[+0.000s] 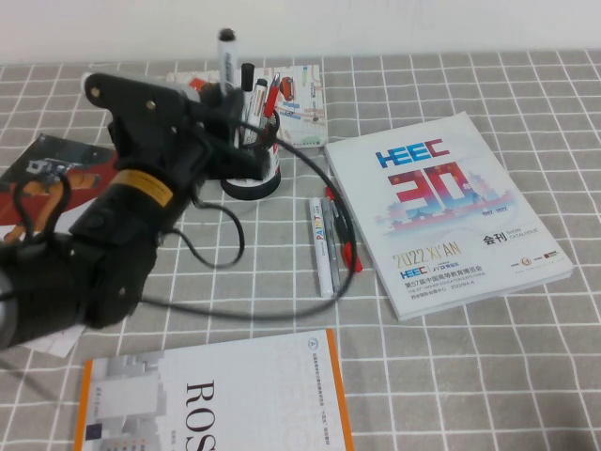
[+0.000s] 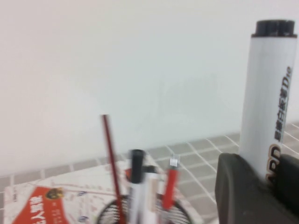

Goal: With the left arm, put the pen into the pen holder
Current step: Place the pen onto the pen holder

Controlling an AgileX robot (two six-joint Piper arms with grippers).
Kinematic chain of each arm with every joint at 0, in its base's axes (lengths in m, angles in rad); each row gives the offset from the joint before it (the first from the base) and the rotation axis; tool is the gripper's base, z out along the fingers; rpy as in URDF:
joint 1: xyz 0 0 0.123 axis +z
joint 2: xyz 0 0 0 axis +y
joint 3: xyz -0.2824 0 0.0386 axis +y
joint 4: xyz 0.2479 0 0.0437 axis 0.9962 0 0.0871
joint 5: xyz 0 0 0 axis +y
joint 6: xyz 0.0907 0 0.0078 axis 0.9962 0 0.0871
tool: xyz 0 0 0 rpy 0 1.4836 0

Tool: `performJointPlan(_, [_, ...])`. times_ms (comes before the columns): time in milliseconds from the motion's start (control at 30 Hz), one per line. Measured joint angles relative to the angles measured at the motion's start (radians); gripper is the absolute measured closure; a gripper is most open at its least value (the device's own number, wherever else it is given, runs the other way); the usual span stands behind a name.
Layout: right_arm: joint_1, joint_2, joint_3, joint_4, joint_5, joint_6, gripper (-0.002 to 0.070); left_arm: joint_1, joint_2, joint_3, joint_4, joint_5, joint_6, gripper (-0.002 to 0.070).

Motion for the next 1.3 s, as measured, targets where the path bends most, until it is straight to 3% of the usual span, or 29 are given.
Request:
performJointPlan(300, [0.0, 0.0, 0.0, 0.0, 0.0, 0.0, 0.0689, 0.087, 0.141, -0.136, 0.014, -0.038, -0.123, 0.0568])
performJointPlan(767, [0.0, 0.0, 0.0, 0.0, 0.0, 0.0, 0.0689, 0.132, 0.276, -0.341, 0.07, -0.008, -0.155, 0.0568])
performJointPlan(1300, [0.0, 0.0, 0.0, 0.0, 0.0, 0.0, 0.0689, 0.151, 0.387, -0.36, 0.149, 0.006, -0.217, 0.0568])
